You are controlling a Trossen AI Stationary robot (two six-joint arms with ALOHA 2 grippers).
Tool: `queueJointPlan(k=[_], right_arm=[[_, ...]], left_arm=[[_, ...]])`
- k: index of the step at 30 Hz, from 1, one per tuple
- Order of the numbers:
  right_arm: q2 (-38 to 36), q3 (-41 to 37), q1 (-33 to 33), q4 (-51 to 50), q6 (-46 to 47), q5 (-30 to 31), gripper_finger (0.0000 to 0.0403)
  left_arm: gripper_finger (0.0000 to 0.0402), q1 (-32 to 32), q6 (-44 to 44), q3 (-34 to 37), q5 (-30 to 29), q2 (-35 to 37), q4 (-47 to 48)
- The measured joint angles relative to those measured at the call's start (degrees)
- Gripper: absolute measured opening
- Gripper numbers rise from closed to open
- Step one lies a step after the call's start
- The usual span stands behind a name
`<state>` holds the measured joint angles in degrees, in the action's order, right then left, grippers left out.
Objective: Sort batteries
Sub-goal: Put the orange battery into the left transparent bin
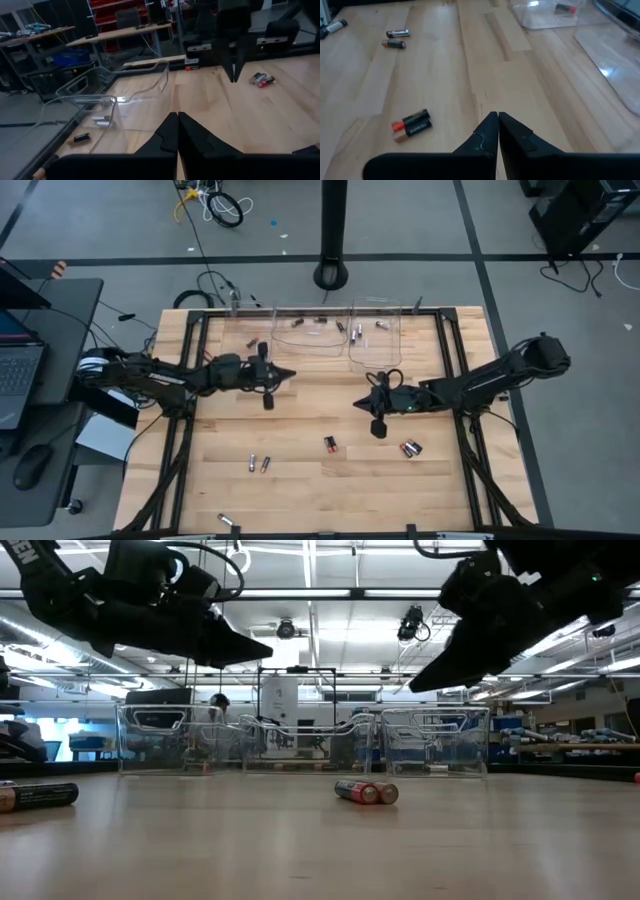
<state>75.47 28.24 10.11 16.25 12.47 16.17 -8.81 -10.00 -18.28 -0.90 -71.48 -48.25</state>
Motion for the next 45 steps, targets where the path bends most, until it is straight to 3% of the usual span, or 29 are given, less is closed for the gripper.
queueJointPlan(k=[12,19,25,29,34,45], right_arm=[[11.82,10.65,0.81,-1.17,-0.56,-6.85,0.0043],[18.88,21.31,2.83,-14.65,2.92,-8.22,0.0081],[26.84,29.16,6.02,-19.24,3.54,-8.43,0.0047],[30.8,35.76,7.79,-28.17,2.62,-8.45,0.0039],[34.57,45.4,9.08,-41.1,-1.61,-8.45,0.0099],[43.03,57.44,8.35,-51.82,-7.2,-8.43,0.0305]], left_arm=[[0.0012,2.75,-0.5,0.0,0.01,-0.02,-0.07],[0.0012,3.55,0.04,0.0,0.01,-0.02,0.14],[0.0012,4.49,-0.32,0.0,0.27,-0.04,0.17],[0.0012,5.22,-0.36,0.0,0.55,-0.05,0.55],[0.0012,6.23,-0.44,0.0,0.6,-0.07,2.43],[0.0012,7.75,-1.76,0.0,0.49,-0.09,6.59]])
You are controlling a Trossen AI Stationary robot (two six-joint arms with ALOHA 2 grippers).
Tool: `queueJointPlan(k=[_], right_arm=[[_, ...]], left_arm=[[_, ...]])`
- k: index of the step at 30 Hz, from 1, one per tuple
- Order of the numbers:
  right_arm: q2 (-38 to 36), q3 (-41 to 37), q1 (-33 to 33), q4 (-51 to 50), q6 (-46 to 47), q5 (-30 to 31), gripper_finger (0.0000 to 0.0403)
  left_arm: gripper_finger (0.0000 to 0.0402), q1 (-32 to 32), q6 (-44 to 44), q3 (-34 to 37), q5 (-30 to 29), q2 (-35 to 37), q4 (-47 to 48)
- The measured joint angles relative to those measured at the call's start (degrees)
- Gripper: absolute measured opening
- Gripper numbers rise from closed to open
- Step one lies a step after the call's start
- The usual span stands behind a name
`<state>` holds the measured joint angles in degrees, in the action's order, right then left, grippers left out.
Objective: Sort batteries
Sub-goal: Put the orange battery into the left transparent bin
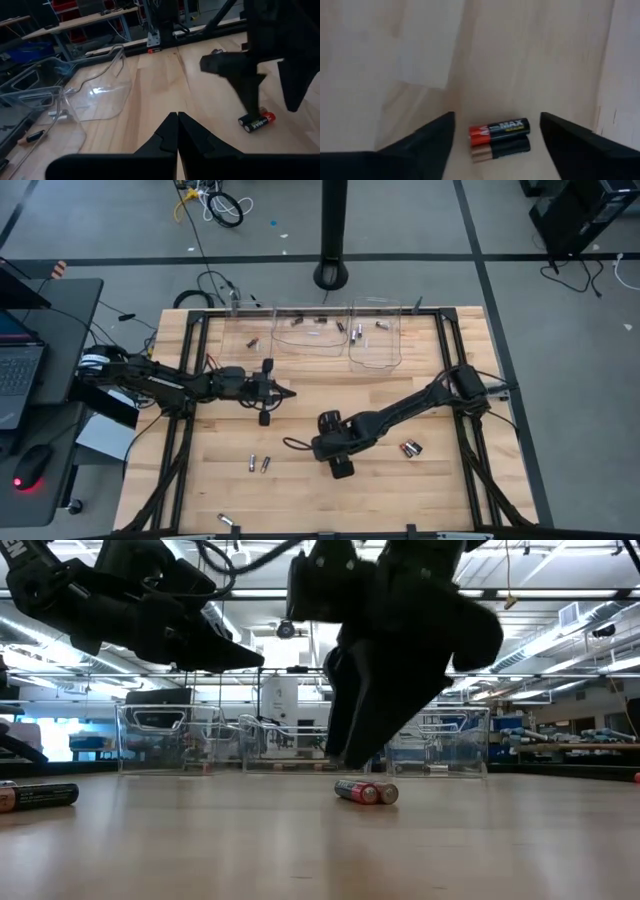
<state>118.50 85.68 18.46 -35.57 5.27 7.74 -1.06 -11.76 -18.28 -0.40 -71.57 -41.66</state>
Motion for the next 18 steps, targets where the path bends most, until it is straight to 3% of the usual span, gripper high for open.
queueJointPlan(k=[7,18], right_arm=[[1.49,1.23,0.05,-2.32,-4.46,0.03,0.0365],[1.47,1.0,-2.14,-2.52,-5.5,-2.78,0.0361]], left_arm=[[0.0012,0.11,-0.14,0.0,-0.09,0.0,0.06],[0.0012,0.11,-0.14,0.0,-0.22,0.0,0.04]])
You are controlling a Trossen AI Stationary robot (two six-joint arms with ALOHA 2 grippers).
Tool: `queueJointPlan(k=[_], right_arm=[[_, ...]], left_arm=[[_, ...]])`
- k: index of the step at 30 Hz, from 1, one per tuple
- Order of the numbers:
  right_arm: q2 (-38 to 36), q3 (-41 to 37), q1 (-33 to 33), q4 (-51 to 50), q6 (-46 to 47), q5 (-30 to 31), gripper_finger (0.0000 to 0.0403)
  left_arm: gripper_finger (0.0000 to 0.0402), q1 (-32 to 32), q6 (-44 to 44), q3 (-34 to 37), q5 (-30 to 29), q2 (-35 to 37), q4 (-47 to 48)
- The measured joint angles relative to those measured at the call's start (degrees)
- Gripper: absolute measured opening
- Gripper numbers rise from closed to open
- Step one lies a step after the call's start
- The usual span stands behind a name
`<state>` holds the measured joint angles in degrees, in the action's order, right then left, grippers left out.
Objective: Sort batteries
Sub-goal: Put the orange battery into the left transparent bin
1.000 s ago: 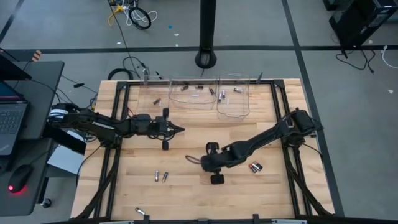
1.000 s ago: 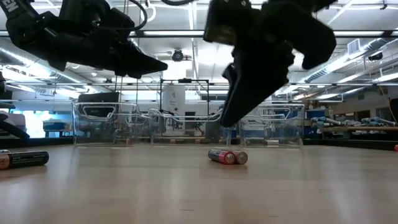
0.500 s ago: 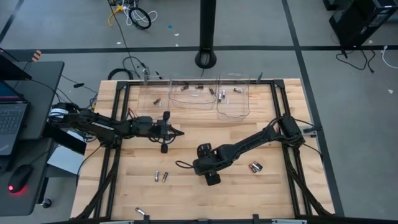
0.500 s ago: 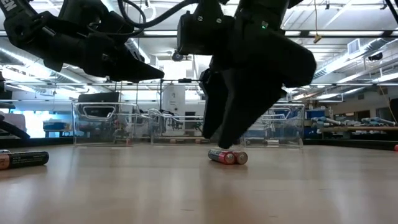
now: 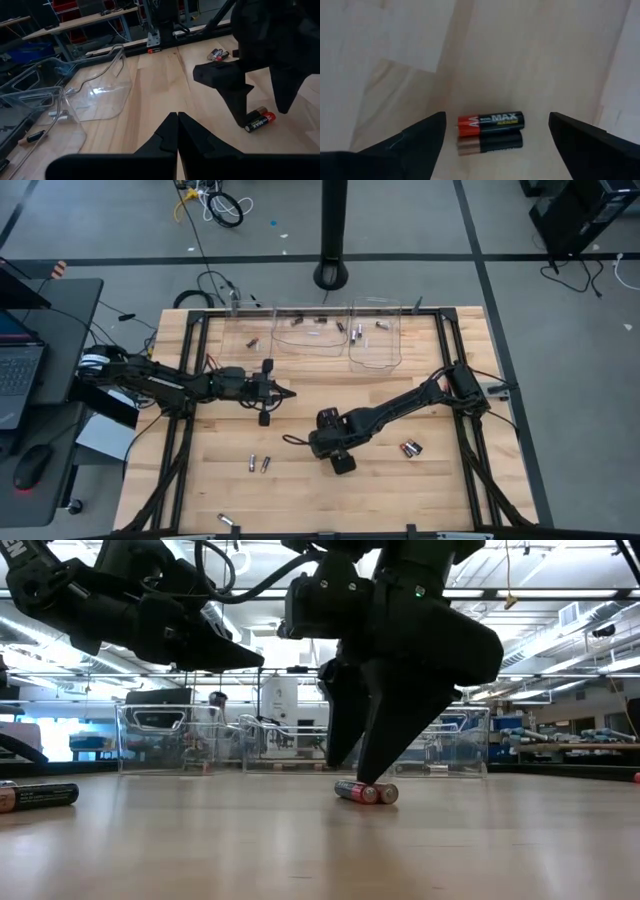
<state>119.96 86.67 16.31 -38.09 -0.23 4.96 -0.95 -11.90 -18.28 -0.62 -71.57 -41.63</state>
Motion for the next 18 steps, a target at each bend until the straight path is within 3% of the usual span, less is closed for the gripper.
queueJointPlan(k=[18], right_arm=[[-0.06,-0.92,-0.46,1.33,-0.44,-1.02,0.0341]], left_arm=[[0.0012,0.0,0.0,0.0,0.0,0.0,0.02]])
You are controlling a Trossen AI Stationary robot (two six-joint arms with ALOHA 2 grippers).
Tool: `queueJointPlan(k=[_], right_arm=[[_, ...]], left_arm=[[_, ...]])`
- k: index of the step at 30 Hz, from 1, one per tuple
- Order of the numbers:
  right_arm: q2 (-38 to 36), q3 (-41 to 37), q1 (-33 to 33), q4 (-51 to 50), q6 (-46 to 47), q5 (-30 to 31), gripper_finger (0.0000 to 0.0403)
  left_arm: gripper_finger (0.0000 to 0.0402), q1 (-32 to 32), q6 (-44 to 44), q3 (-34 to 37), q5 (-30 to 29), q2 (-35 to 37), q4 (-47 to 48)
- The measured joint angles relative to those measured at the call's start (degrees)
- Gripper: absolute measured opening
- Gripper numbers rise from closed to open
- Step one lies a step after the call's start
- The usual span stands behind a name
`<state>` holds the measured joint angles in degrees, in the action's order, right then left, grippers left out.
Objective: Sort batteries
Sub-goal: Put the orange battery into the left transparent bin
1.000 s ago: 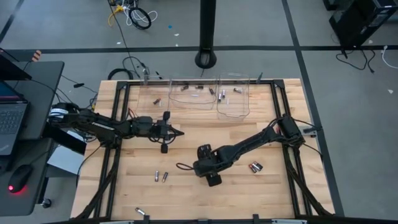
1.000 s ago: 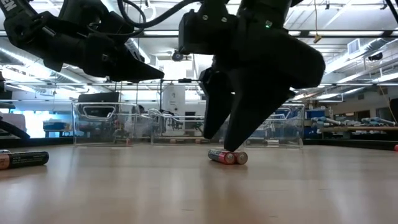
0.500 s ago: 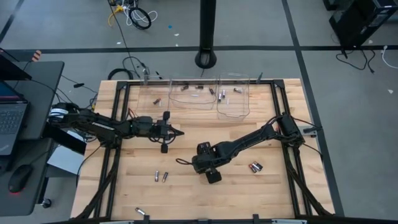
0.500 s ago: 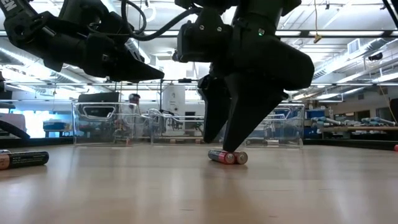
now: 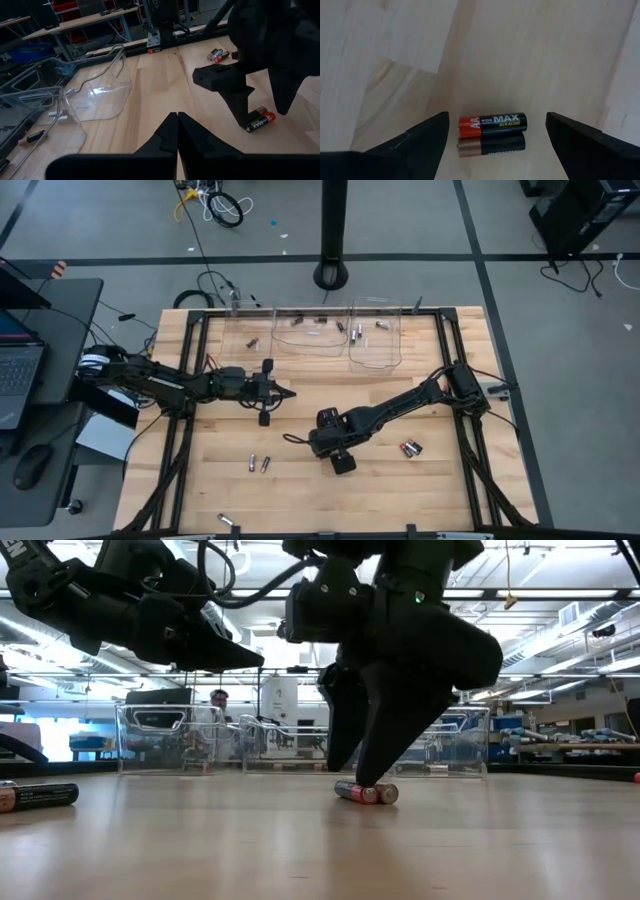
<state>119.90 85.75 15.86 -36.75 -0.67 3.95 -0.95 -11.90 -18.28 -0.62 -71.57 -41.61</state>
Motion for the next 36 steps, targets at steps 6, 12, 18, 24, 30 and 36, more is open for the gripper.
queueJointPlan(k=[6,12,18,24,30,36], right_arm=[[-0.01,-1.33,-0.04,1.65,0.02,-0.87,0.0342],[-0.01,-1.44,-0.09,1.6,0.02,-0.87,0.0326],[-0.01,-1.55,-0.2,2.01,0.02,-0.89,0.0308],[-0.06,-3.74,-0.25,4.13,-0.52,-1.32,0.0298],[-0.16,-4.34,-0.35,4.85,-0.56,-2.12,0.029],[-0.16,-4.37,-0.74,5.06,-0.61,-2.42,0.0238]], left_arm=[[0.0012,0.0,0.0,0.0,0.0,0.0,-0.02],[0.0012,0.0,0.07,0.0,0.0,0.0,-0.04],[0.0012,0.0,0.11,0.0,0.0,0.0,-0.03],[0.0012,0.0,0.13,0.0,0.0,0.0,0.01],[0.0012,0.0,0.15,0.0,0.0,0.0,0.01],[0.0012,0.0,0.47,0.0,0.0,0.0,-0.02]])
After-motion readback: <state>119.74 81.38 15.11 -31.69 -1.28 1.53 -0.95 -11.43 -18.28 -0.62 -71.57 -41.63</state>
